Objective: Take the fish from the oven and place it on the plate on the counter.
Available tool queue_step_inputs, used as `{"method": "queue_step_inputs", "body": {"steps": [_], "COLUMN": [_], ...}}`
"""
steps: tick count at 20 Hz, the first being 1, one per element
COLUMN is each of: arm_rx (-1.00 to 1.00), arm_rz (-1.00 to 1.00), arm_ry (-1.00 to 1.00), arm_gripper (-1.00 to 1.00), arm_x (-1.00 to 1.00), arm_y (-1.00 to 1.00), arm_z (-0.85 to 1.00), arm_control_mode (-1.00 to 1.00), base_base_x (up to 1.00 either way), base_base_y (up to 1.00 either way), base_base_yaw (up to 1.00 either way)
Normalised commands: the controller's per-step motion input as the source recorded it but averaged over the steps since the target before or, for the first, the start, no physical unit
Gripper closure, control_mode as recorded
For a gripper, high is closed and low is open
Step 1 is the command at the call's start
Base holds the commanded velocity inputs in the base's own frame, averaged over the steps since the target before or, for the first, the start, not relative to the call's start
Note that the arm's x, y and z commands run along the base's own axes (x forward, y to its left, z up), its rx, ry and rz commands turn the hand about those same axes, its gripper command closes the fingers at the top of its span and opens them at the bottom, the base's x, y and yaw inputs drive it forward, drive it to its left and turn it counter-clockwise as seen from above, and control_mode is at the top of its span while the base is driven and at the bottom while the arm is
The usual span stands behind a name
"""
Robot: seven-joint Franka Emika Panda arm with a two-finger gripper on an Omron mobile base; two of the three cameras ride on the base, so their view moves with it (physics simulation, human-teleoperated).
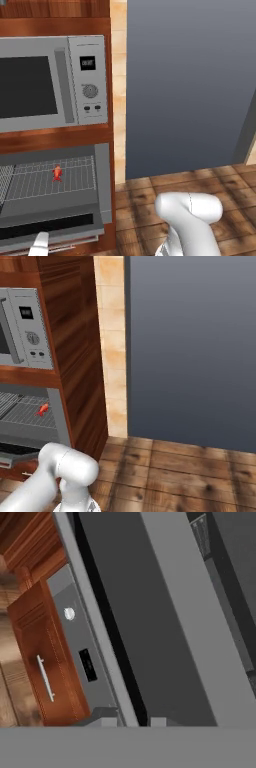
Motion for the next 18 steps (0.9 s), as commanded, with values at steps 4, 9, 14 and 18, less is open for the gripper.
{"method": "queue_step_inputs", "body": {"steps": [4, 9, 14, 18], "arm_rx": [0.0, 0.0, 0.0, 0.0], "arm_rz": [0.0, 0.0, 0.0, 0.0], "arm_ry": [0.0, 0.06, 0.02, 0.0], "arm_gripper": [1.0, 1.0, 1.0, -1.0], "arm_x": [-0.59, -0.33, -0.16, -0.06], "arm_y": [0.0, 0.0, 0.02, 0.15], "arm_z": [-0.12, -0.3, -0.25, 0.0], "arm_control_mode": [-1.0, -1.0, -1.0, -1.0], "base_base_x": [0.0, 0.0, 0.0, 0.0], "base_base_y": [0.0, 0.0, 0.0, 0.0], "base_base_yaw": [0.0, 0.0, 0.0, 0.0]}}
